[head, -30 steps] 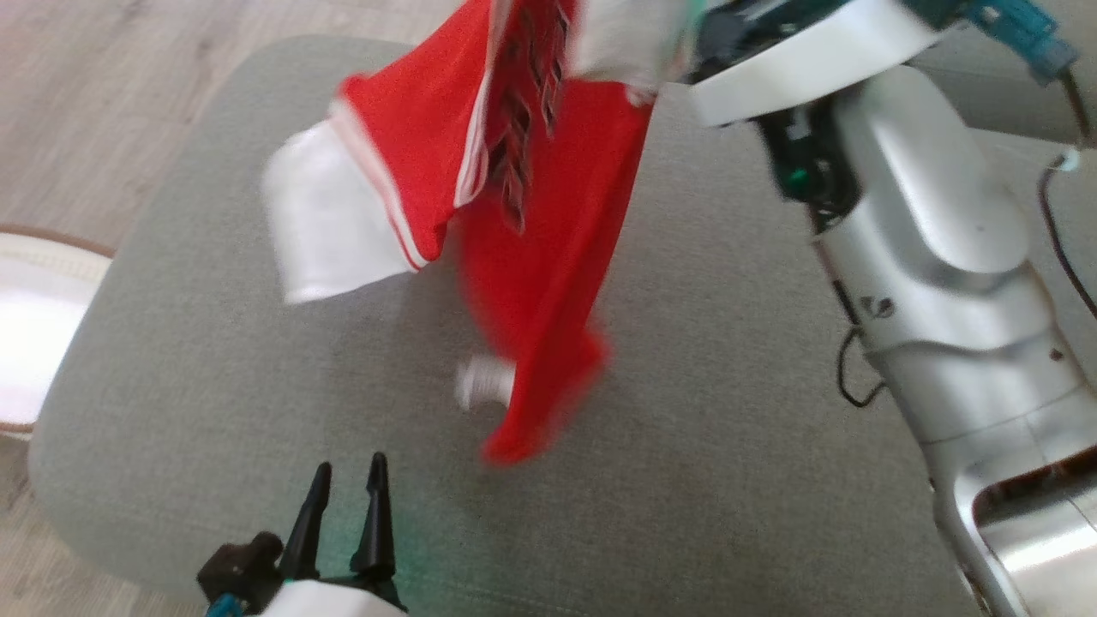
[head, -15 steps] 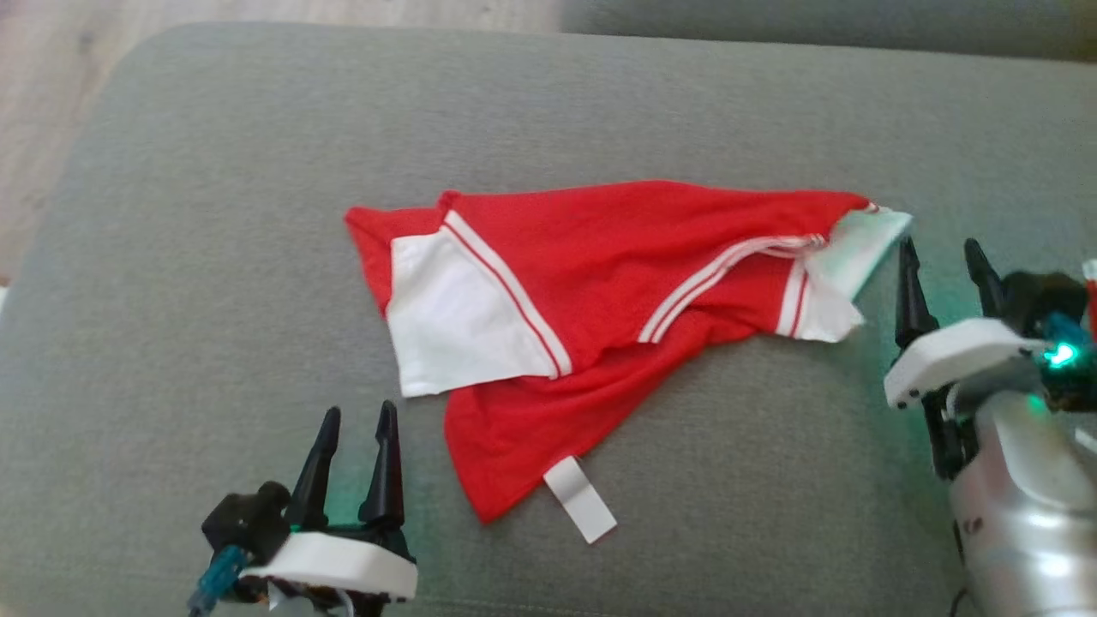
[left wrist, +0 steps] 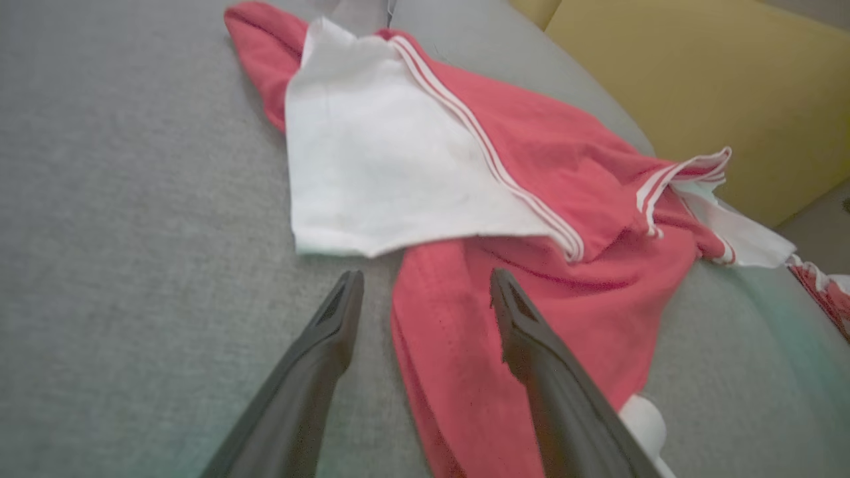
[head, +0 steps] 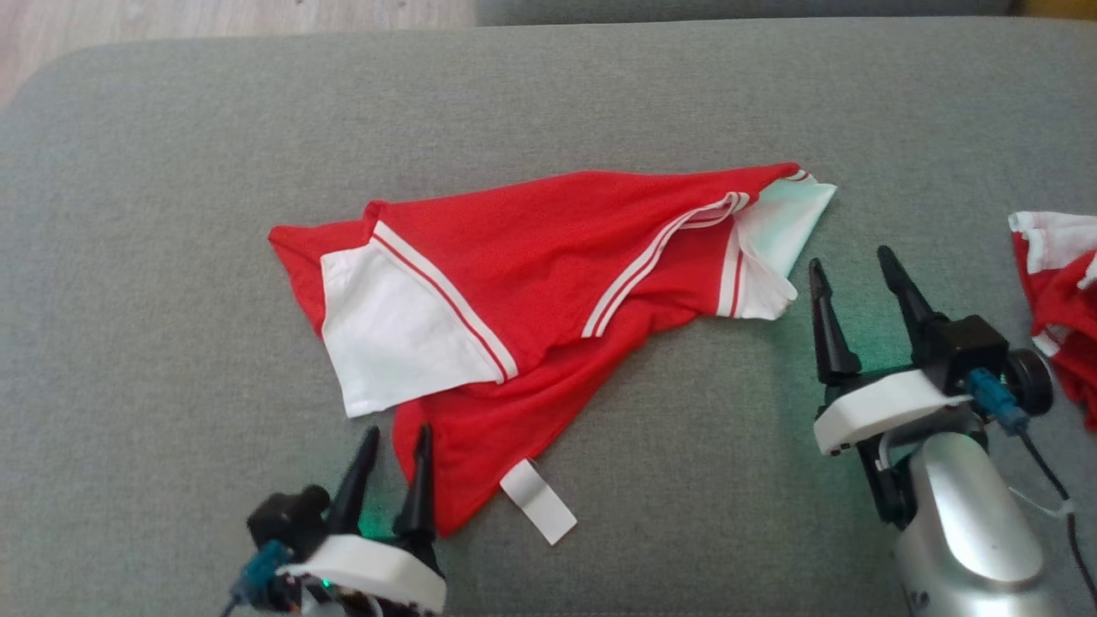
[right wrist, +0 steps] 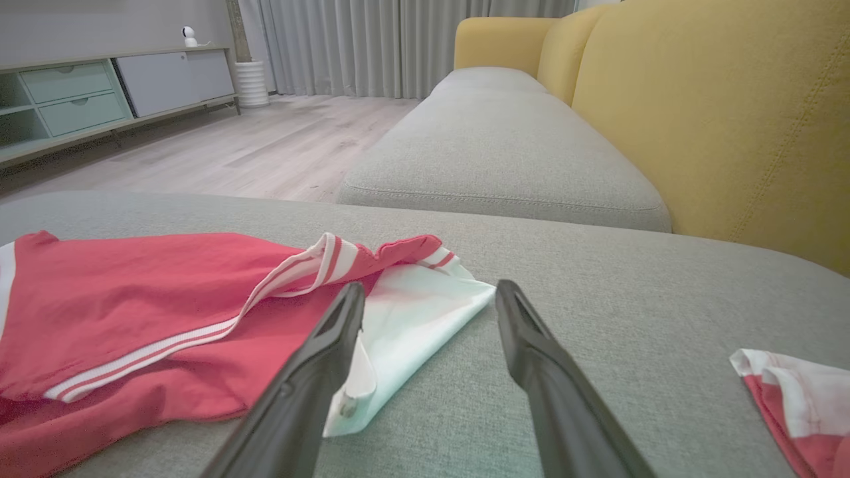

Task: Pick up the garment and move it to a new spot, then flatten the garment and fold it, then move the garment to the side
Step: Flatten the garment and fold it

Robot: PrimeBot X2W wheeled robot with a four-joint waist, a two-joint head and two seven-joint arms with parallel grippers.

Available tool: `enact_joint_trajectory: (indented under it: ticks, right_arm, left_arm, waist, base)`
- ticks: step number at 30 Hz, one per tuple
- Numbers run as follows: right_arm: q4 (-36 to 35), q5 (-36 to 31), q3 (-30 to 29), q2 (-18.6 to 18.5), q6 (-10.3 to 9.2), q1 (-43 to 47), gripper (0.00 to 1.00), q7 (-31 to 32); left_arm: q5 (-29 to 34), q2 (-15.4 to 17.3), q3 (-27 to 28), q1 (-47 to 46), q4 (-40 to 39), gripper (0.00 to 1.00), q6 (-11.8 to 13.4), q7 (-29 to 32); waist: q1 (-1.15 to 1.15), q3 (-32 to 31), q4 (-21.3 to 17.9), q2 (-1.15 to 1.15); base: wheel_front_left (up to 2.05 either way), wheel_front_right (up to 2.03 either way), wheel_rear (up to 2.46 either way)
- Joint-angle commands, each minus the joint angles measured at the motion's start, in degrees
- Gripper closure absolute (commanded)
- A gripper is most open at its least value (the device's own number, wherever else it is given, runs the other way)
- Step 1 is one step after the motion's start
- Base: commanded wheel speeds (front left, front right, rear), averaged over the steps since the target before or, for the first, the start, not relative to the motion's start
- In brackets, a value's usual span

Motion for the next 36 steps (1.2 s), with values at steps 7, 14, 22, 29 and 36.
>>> enact_joint_trajectory:
  ticks: [7, 14, 22, 29, 36]
  right_arm:
    - [-2.6, 1.1, 3.1, 0.9, 0.37, 0.2, 0.00, -0.4]
    - [-2.1, 2.3, 4.5, 1.0, 0.37, 0.0, 0.00, -0.4]
    - [-2.0, 4.0, 4.8, 1.0, 0.37, -0.3, 0.00, -0.4]
    - [-1.7, 5.5, 4.9, 1.0, 0.37, 0.3, 0.00, -0.4]
    - [-1.9, 7.1, 5.6, 1.0, 0.37, 0.9, 0.00, -0.4]
  left_arm:
    - [-3.9, 0.2, -1.8, -3.0, 7.0, 0.00, 0.1, -0.3]
    - [-8.1, 0.2, -6.7, -5.5, 12.8, 0.13, 0.1, -0.3]
    - [-3.9, 2.1, 1.0, -11.5, 14.3, 1.00, 0.6, -0.3]
    - [3.7, 7.4, 8.8, -15.5, 12.8, 1.00, 1.2, -0.3]
    - [7.7, 8.9, 12.1, -16.2, 15.8, 0.74, 1.9, -0.3]
  waist:
    - [0.00, -0.3, -0.9, 0.00]
    - [0.00, 0.2, -1.8, 0.00]
    - [0.00, 0.9, -2.6, 0.00]
    - [0.00, 0.6, -3.4, 0.00]
    - [0.00, -0.3, -4.2, 0.00]
  base:
    - [0.00, 0.00, 0.00]
    - [0.00, 0.00, 0.00]
    - [0.00, 0.00, 0.00]
    - [0.00, 0.00, 0.00]
    - [0.00, 0.00, 0.00]
